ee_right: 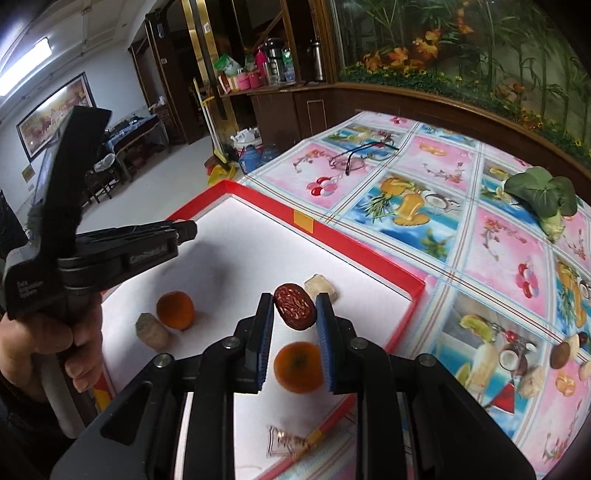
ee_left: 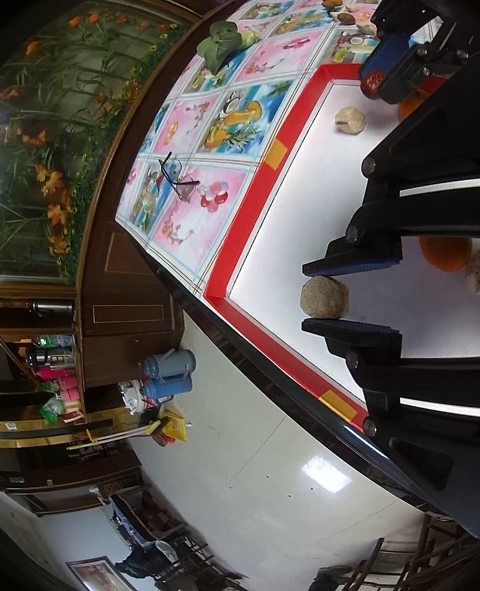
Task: Organize fruits
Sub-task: 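Open both tools to drop the date and lump into the tray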
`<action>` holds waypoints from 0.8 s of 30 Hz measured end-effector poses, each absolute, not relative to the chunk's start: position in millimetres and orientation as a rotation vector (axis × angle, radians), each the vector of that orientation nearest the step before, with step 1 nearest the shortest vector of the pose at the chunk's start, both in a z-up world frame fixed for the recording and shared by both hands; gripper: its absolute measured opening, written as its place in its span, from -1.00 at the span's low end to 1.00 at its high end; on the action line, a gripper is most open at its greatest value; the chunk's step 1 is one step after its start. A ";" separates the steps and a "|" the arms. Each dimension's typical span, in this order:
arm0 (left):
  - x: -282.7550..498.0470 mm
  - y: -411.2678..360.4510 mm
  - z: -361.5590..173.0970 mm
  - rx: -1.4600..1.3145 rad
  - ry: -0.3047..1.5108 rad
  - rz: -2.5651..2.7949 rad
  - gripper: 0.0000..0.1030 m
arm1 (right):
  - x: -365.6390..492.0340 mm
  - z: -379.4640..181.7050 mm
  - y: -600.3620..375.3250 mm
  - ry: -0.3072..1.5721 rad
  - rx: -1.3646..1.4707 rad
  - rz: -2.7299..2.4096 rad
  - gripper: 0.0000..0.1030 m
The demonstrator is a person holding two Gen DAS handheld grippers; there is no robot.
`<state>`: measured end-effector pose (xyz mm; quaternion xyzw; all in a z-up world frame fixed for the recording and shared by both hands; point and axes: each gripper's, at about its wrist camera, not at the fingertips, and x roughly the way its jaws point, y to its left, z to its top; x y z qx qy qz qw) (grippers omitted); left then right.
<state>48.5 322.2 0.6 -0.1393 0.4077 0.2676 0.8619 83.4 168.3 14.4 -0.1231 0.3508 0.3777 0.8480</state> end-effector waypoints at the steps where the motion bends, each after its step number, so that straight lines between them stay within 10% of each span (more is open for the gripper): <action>1: 48.5 323.0 -0.5 -0.292 0.863 0.563 -0.56 | 85.7 12.0 170.6 0.750 -0.265 0.794 -0.51; 3: 47.6 326.2 -1.6 -0.300 0.864 0.593 -0.10 | 87.5 8.3 174.5 0.762 -0.281 0.794 -0.50; 7: 41.4 331.5 2.6 -0.325 0.843 0.620 0.18 | 92.1 -0.5 182.8 0.796 -0.311 0.785 -0.41; 9: 37.1 331.9 6.9 -0.328 0.827 0.631 0.36 | 92.5 -0.1 179.9 0.790 -0.311 0.772 -0.05; 24: 24.7 285.6 31.8 -0.306 0.789 0.570 0.52 | 82.3 44.6 15.9 0.627 -0.163 0.539 0.75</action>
